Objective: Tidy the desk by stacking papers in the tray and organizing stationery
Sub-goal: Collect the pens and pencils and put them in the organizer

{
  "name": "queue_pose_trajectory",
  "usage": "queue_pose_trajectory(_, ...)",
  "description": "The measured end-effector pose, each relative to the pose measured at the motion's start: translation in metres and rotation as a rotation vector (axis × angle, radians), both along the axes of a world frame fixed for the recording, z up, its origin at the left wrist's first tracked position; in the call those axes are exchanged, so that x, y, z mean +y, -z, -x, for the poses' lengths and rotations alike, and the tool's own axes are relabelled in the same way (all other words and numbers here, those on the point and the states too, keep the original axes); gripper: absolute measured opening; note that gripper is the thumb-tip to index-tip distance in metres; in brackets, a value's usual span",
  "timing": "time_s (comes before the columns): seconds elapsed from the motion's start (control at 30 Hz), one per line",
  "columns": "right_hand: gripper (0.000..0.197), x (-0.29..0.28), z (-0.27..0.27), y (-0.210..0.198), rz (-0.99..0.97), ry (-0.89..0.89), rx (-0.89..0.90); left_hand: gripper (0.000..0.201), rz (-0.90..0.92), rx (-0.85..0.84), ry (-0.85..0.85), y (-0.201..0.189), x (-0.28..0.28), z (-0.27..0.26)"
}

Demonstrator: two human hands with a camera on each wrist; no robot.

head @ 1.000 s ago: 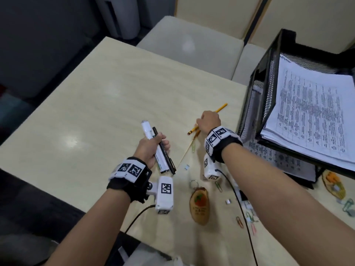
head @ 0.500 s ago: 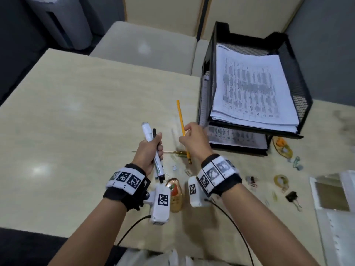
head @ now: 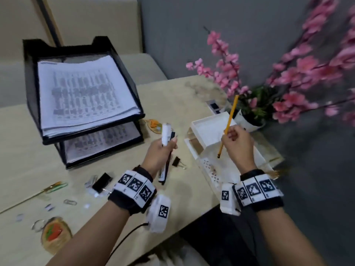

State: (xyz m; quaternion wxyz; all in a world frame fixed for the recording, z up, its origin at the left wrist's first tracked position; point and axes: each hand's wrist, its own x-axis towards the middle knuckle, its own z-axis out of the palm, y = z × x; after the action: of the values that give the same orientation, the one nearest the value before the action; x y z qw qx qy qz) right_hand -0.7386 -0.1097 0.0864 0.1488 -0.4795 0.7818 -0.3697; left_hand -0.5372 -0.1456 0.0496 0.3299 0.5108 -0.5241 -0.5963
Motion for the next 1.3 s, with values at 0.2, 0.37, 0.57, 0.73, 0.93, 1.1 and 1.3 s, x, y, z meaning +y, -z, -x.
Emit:
queue_pose_trajectory(0.2, 0.013, 0.002, 0.087, 0.005, -0.055, 0.177, 0.046, 0.026, 0.215, 0.025, 0.092, -0.041, -0.019, 0.115)
queue_pose_trajectory(0.37, 0.020, 0.009, 0.103, 0.026, -0.190, 0.069, 0.045, 0.034, 0.207, 0.035, 0.090, -0.035, -0.024, 0.178)
queue_pose_trajectory(0.57, 0.016, 0.004, 0.134, 0.006, -0.017, 0.108, -0.225, 0.026, 0.211, -0.233, 0.172, -0.008, -0.021, 0.221)
queue_pose_trajectory(0.73, 0.027, -0.002, 0.137, -0.019, 0.037, -0.033, -0.205, 0.028, 0.323, -0.416, 0.256, 0.010, -0.015, 0.231)
queue_pose_trajectory(0.93, 0.011, -0.012, 0.125, -0.018, -0.019, -0.146, -0.078, 0.022, 0.417, -0.385, 0.311, 0.011, -0.012, 0.228)
queue_pose_trajectory(1.1, 0.004, -0.010, 0.139, -0.030, 0.069, -0.095, -0.112, 0.020, 0.367, -0.271, 0.364, 0.007, -0.013, 0.216)
queue_pose_trajectory(1.3, 0.006, -0.006, 0.161, -0.044, 0.118, -0.009, -0.111, 0.010, 0.389, -0.259, 0.384, 0.016, -0.017, 0.208)
